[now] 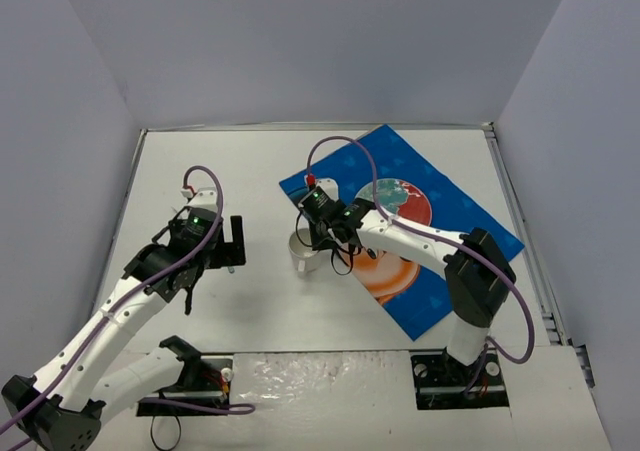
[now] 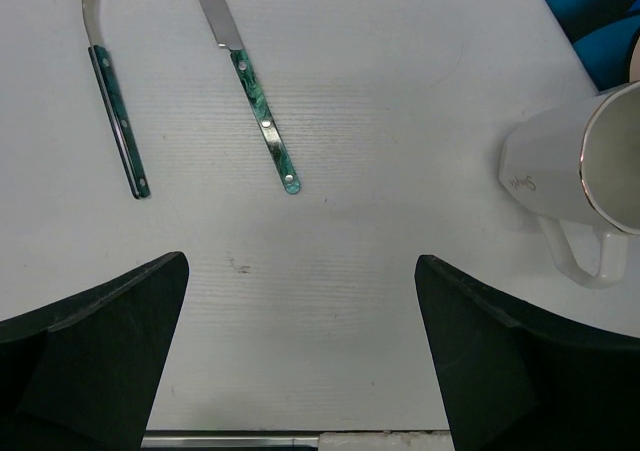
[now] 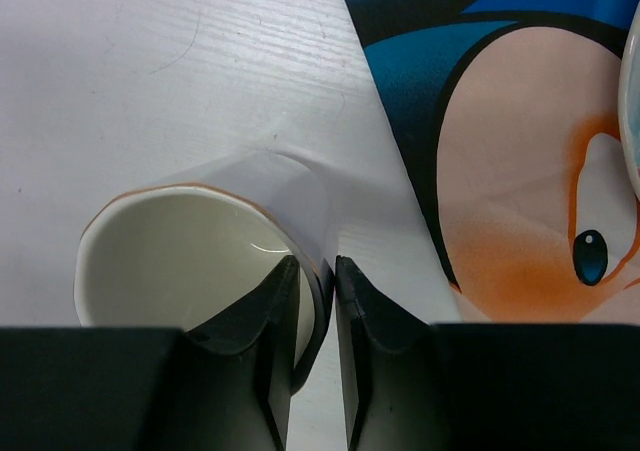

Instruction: Set the dinner table for one person

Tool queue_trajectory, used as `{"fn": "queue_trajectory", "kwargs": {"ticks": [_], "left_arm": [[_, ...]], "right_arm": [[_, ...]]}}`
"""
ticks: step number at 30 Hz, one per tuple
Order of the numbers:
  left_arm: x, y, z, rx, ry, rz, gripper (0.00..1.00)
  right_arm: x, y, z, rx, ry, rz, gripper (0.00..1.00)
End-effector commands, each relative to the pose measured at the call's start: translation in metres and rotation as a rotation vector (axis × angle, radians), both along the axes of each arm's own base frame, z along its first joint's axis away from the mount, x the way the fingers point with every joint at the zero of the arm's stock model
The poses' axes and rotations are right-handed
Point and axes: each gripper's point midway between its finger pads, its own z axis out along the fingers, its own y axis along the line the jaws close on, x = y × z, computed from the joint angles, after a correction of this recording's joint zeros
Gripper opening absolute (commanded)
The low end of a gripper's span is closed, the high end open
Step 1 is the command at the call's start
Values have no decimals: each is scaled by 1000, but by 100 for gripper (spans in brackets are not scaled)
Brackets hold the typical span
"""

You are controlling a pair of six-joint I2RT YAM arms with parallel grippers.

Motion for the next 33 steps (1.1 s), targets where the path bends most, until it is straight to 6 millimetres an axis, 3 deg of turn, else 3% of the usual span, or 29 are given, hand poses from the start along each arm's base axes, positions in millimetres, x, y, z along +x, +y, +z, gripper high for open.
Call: {"fn": "queue_trajectory", "kwargs": {"ticks": [1,6,7,11,13,17,18,22,24,25,28,33], "left_arm": [[9,-3,13,-8,-41,-25,95],[10,-3,16,-8,-54,-38,95],[11,-3,15,-3,-54,-43,95],[11,-4,15,4,-55,-61,95],[12,-5,14,2,-56,-68,95],[15,-9,15,-9,-67,-88,95],[16,-9,15,-11,-69,-88,95],[18,-13,10,-16,-62,-106,95],[17,-15,10,-21,-59,-114,95],[17,-16,11,-25,-62,-119,95],[17,-18,11,-36,-64,-127,95],[13,-22,11,-49,-50,-147,95]], "right_arm": [[6,8,19,48,-49,-48,5],[8,5,52,102,-115,-75,0],[7,2,76,140,-152,-79,0],[10,-26,121,137,-228,-108,0],[12,-47,128,111,-235,-133,0],[20,-121,133,53,-246,-244,0],[17,-127,133,44,-253,-235,0],[22,-202,130,-26,-254,-334,0],[20,-214,131,-24,-252,-332,0],[21,-242,131,-43,-251,-382,0],[23,-283,125,-55,-224,-462,0],[22,-337,95,-58,-132,-541,0]]}}
